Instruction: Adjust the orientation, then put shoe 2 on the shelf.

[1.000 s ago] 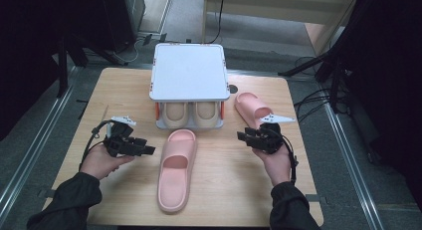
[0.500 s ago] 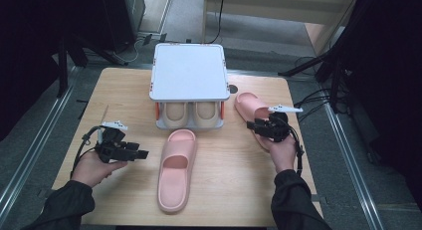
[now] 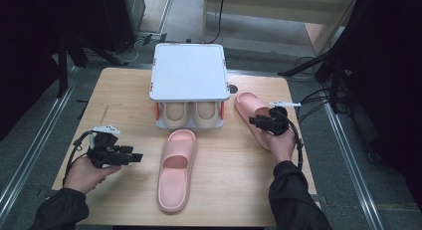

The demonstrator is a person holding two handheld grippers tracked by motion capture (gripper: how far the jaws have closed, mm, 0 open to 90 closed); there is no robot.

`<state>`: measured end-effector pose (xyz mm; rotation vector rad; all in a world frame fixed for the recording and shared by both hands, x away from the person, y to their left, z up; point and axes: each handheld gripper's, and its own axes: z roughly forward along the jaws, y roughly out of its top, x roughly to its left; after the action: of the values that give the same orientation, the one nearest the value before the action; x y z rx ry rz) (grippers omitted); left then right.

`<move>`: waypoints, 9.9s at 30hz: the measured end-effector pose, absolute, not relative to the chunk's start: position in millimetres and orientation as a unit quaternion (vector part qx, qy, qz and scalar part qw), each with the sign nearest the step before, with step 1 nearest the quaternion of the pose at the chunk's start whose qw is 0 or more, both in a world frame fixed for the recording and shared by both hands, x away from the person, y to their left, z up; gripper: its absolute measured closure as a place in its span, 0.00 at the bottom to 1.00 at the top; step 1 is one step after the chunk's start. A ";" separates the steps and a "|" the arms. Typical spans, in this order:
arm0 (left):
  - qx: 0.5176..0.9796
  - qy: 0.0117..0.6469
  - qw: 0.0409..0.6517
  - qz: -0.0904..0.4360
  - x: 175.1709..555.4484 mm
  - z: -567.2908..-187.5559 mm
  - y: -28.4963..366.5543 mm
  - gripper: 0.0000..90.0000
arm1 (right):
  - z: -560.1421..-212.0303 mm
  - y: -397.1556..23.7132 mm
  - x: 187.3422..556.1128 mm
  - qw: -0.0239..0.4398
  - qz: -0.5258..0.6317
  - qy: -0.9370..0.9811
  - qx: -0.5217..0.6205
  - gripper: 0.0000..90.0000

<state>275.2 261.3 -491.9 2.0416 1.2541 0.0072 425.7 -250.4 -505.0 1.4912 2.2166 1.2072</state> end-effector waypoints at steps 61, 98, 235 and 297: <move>0.824 0.419 0.380 -0.031 307.5 -488.2 222.4 0.75 | -461.5 -199.9 296.6 0.081 0.402 0.801 0.437 0.95; 0.833 0.401 0.378 -0.042 314.0 -486.5 208.9 0.75 | -481.6 -147.1 277.7 0.047 0.398 0.835 0.376 0.73; 0.826 0.420 0.375 -0.010 312.4 -487.4 226.5 0.56 | -517.4 -70.9 269.1 0.094 0.402 0.791 0.451 0.50; 0.776 0.497 0.386 0.044 266.0 -483.6 287.0 0.51 | -421.1 -74.2 307.3 -0.083 0.433 0.885 0.150 0.85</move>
<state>266.0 287.0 -483.6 1.9749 1.2661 0.1111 307.3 -74.2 -421.1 0.4977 2.9373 1.4386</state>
